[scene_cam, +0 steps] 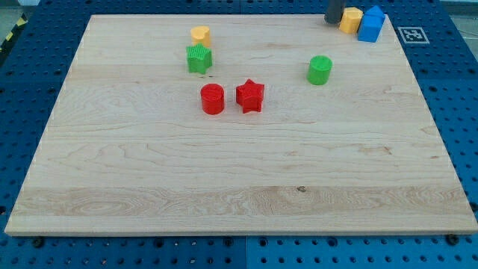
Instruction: Place the yellow heart to the left of the blue cube
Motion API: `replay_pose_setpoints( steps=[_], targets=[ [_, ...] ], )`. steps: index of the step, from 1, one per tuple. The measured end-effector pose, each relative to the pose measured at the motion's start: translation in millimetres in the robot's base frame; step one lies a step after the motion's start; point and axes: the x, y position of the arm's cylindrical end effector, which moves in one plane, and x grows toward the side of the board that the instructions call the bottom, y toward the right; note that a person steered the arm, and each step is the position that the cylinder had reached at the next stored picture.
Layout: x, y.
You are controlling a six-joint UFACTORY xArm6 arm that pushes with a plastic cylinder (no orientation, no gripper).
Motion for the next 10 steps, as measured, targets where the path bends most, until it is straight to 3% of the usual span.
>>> replay_pose_setpoints(
  steps=[1, 4, 5, 7, 8, 10],
  targets=[
    [0, -45],
    [-1, -323],
    [23, -335],
    [42, -250],
    [41, -240],
    [43, -298]
  ],
)
